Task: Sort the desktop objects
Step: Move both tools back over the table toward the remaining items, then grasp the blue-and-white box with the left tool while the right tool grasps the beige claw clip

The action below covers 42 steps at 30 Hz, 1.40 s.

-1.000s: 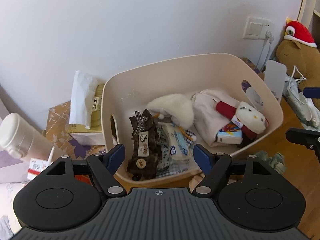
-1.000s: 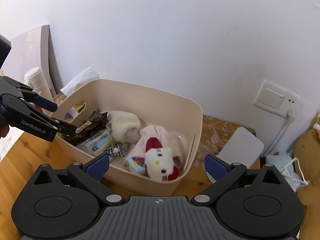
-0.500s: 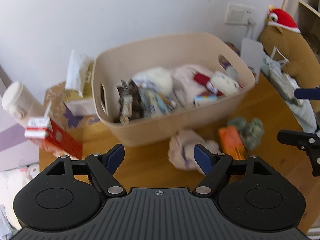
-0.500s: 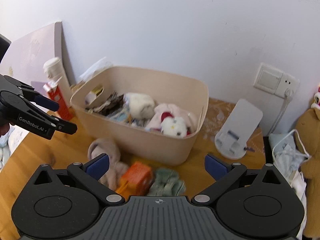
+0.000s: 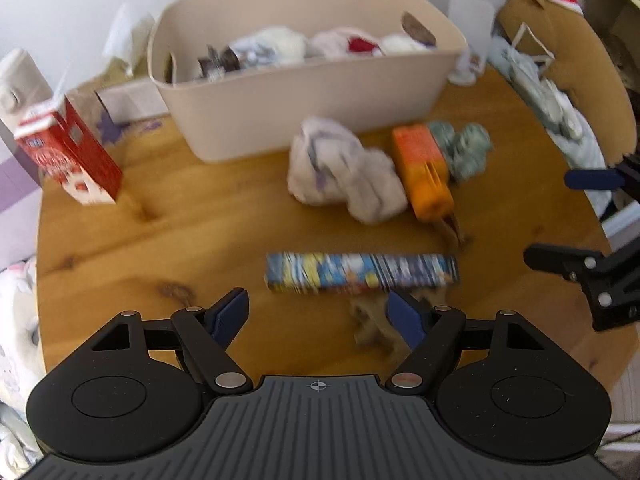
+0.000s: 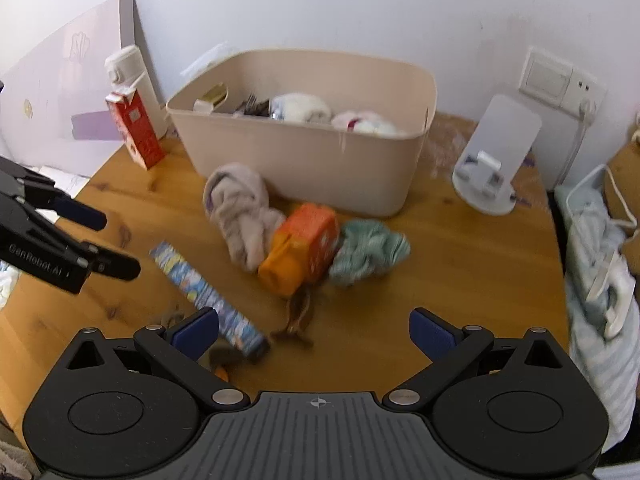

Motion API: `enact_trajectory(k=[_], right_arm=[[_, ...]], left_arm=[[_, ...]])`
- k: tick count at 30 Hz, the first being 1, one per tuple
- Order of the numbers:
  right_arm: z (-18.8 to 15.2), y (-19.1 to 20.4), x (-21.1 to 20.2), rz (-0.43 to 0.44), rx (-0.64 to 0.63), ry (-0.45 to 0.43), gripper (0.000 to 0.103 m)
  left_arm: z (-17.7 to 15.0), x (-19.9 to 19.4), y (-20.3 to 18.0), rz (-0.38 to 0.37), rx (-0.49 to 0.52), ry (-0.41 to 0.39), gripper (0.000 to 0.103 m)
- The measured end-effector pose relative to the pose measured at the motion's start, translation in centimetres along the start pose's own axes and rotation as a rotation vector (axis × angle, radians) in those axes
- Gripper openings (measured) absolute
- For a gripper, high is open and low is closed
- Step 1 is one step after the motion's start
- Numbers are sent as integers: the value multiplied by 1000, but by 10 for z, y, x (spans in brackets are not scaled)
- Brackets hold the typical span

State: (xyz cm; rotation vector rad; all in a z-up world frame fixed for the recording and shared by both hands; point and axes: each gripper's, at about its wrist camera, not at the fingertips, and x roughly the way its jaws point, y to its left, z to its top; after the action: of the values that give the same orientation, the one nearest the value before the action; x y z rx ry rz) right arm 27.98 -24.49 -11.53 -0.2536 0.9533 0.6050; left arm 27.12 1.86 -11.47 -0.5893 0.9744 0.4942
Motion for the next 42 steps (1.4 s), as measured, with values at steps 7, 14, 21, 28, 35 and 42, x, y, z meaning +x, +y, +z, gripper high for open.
enact_trajectory(k=[7,14,21,28,35,42], right_arm=[[-15,1,4,14,21,46,103],[-29,7,8,35,32,85,103],[-31,20,15,89,19,92,103],[-28,41,24,170,-29,69,103],[-22,56,44,232,-53,113,88],[-22,63,62,231,-44,148,75]], left_arm=[[-27,7,-19,-27,35,64,78],[-50,15,-31,-61,53,128,78],[-66,26,-33,-79,18,184,78],[-79,38,-30,-72,-57,212,78],[-78,43,-15,-60,-118,195,78],[-80,46,-6,-63,-151,175,78]])
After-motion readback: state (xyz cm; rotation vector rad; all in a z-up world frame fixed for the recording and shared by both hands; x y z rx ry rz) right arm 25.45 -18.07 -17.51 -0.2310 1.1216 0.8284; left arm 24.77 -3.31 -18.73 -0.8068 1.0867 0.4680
